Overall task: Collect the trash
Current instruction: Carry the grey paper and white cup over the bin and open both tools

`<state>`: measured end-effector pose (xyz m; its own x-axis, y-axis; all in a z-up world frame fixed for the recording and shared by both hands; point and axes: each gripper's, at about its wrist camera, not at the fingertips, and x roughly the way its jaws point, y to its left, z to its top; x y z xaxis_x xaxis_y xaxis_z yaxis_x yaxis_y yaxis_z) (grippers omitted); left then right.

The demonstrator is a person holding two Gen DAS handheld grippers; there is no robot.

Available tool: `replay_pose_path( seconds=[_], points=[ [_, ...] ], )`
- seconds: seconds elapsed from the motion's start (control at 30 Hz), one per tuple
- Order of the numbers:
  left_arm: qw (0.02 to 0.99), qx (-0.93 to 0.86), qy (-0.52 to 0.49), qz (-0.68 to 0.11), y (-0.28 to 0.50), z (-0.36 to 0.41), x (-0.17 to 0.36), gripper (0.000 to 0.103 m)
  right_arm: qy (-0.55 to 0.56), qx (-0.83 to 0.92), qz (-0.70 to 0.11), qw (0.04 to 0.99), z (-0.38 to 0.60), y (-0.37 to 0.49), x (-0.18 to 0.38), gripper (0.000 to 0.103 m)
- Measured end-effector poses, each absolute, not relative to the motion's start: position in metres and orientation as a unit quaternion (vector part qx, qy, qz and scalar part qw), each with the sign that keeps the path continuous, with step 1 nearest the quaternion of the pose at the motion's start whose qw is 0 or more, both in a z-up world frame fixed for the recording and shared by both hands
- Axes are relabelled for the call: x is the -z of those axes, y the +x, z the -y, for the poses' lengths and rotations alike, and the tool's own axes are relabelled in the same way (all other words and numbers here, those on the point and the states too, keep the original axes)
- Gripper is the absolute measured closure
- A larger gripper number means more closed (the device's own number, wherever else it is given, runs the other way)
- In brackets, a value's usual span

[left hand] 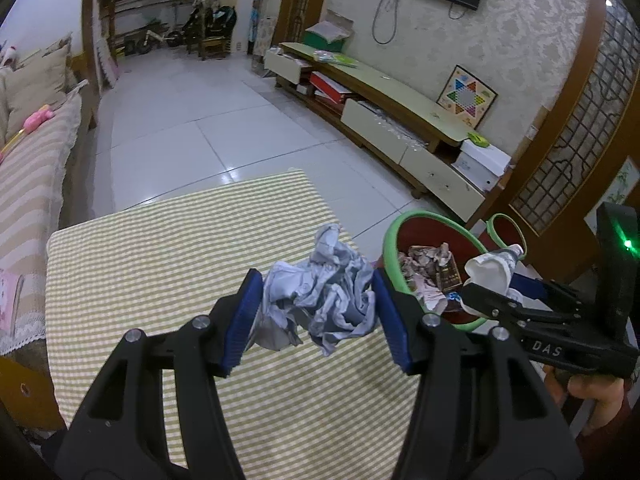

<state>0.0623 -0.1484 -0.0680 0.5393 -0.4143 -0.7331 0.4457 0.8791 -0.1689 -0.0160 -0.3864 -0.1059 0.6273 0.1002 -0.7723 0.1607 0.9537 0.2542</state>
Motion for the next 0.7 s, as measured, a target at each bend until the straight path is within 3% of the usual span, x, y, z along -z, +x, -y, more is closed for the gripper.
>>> replay_pose_path(
  seconds=[0.7],
  points=[
    [0.836, 0.329, 0.007, -0.438, 0.092, 0.247, 0.089, 0.049, 0.181, 0.094, -0.414, 0.887, 0.475, -0.021, 0.119, 0.025]
  ],
)
